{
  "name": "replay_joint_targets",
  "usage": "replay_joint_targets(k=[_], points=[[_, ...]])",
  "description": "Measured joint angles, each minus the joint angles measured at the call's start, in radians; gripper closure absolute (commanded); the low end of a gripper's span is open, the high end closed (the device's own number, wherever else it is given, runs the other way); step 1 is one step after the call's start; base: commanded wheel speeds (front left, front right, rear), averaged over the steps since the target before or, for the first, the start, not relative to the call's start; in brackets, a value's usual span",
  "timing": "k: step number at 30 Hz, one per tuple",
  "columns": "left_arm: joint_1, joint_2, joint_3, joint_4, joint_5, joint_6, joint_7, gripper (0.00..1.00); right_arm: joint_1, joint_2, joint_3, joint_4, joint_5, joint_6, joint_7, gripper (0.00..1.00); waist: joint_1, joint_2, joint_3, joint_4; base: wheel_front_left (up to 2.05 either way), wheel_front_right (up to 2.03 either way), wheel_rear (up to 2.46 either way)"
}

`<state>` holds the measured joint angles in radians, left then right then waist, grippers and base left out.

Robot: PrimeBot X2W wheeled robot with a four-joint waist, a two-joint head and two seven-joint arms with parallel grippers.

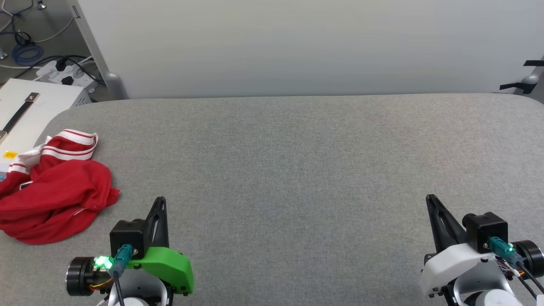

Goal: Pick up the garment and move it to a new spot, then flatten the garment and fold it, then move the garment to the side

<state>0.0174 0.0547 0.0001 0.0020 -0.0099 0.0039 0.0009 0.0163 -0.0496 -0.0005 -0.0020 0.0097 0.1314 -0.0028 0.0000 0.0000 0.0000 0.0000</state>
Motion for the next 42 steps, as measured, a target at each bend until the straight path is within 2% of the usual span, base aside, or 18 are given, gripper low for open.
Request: replay_joint_targets(k=[42], points=[[0.0, 0.0, 0.0, 0.0, 0.0, 0.0, 0.0, 1.0, 0.0, 0.0, 0.0, 0.0, 0.0, 0.0, 0.0, 1.0, 0.0, 0.0, 0.0, 0.0, 0.0, 0.0, 0.0]])
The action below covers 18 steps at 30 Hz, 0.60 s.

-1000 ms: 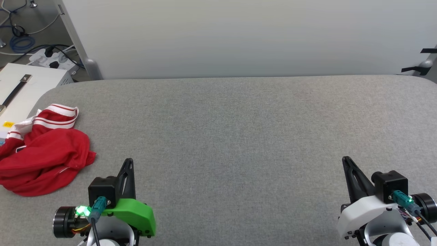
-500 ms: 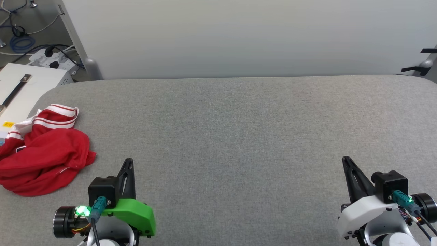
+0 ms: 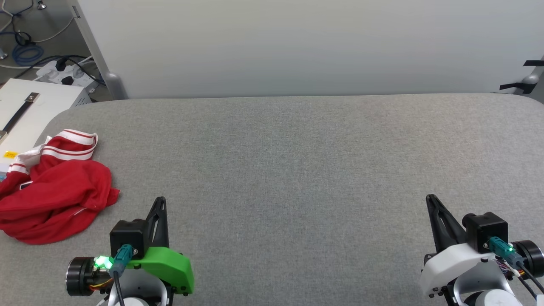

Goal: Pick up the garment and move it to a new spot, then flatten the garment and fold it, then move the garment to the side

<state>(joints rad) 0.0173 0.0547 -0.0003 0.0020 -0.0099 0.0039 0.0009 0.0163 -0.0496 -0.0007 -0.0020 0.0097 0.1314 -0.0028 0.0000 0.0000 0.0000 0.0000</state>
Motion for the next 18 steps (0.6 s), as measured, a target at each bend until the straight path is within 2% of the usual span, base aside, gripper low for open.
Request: replay_joint_targets(k=[6, 7, 18], points=[[0.0, 0.0, 0.0, 0.0, 0.0, 0.0, 0.0, 1.0, 0.0, 0.0, 0.0, 0.0, 0.0, 0.0, 0.0, 1.0, 0.0, 0.0, 0.0, 0.0, 0.0, 0.0, 0.0], [0.0, 0.0, 0.0, 0.0, 0.0, 0.0, 0.0, 0.0, 0.0, 0.0, 0.0, 0.0, 0.0, 0.0, 0.0, 0.0, 0.0, 0.0, 0.0, 0.0, 0.0, 0.0, 0.0], [0.001, 0.0, -0.003, -0.001, -0.001, 0.007, -0.008, 0.0, 0.001, 0.0, -0.006, -0.001, 0.004, 0.0, -0.006, 0.0, 0.0, 0.0, 0.002, 0.0, 0.0, 0.0, 0.0]])
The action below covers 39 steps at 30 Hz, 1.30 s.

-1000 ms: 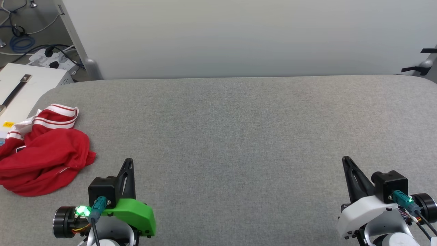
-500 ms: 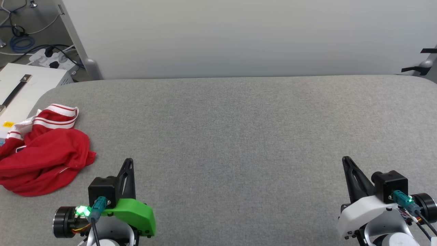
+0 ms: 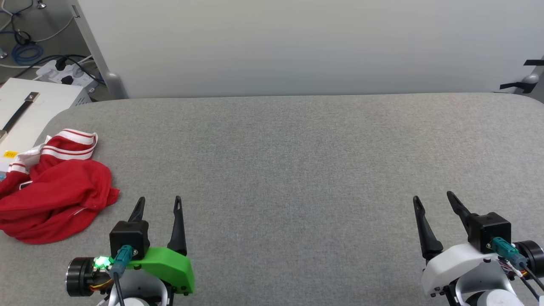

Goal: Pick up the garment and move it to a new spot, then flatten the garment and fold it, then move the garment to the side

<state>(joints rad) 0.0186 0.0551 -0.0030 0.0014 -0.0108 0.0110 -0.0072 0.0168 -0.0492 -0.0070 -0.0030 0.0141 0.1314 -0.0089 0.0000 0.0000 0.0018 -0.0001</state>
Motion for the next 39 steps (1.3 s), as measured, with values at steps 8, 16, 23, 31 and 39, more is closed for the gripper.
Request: replay_joint_targets(k=[8, 16, 23, 31, 39], points=[[0.0, 0.0, -0.008, -0.007, -0.007, 0.012, -0.014, 0.0, 0.0, 0.0, -0.011, -0.009, 0.018, 0.0, -0.015, 0.0, 0.0, 0.0, 0.003, 0.001, 0.0, 0.0, 0.0], [0.0, 0.0, -0.016, -0.013, -0.007, 0.021, -0.032, 0.0, 0.001, 0.0, -0.018, -0.023, 0.033, 0.0, -0.031, 0.0, 0.0, 0.0, 0.004, 0.002, 0.0, 0.0, 0.0], [0.0, 0.0, -0.02, -0.018, -0.007, 0.029, -0.045, 0.0, 0.001, 0.0, -0.019, -0.036, 0.043, 0.0, -0.046, 0.0, 0.0, 0.0, 0.005, 0.003, 0.0, 0.0, 0.0], [0.0, 0.0, -0.022, -0.023, -0.007, 0.038, -0.064, 0.0, 0.003, 0.0, -0.023, -0.051, 0.059, 0.0, -0.063, 0.0, 0.0, 0.0, 0.004, 0.005, 0.0, 0.0, 0.0], [0.001, 0.0, -0.025, -0.027, -0.007, 0.046, -0.077, 0.0, 0.014, 0.0, -0.03, -0.059, 0.074, 0.0, -0.077, 0.0, 0.0, 0.0, 0.002, 0.008, 0.0, 0.0, 0.0]])
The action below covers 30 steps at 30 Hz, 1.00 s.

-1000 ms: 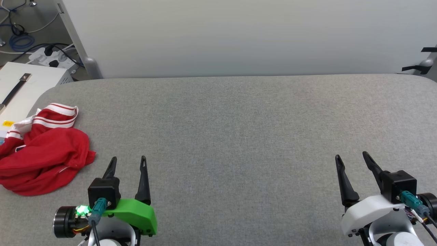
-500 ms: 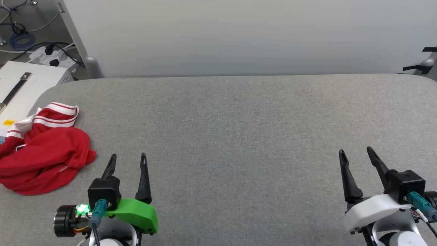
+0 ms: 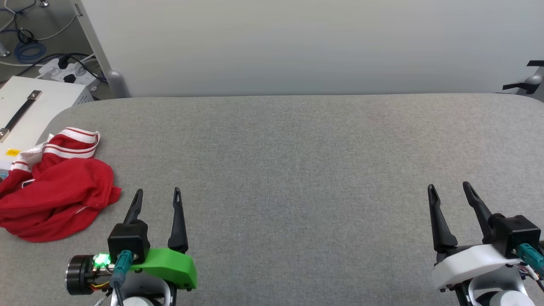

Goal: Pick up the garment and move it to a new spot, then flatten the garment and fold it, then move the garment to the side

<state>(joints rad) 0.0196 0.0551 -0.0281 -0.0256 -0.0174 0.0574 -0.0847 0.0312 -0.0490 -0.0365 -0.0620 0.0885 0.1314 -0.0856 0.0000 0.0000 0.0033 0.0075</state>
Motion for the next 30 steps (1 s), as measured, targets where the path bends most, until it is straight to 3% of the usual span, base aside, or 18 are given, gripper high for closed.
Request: replay_joint_targets(k=[30], points=[[0.016, 0.0, -0.018, -0.005, -0.007, 0.026, -0.065, 0.0, 0.029, 0.0, -0.015, -0.026, 0.031, 0.0, -0.062, 0.0, 0.0, 0.0, -0.003, 0.007, 0.0, 0.0, 0.0]])
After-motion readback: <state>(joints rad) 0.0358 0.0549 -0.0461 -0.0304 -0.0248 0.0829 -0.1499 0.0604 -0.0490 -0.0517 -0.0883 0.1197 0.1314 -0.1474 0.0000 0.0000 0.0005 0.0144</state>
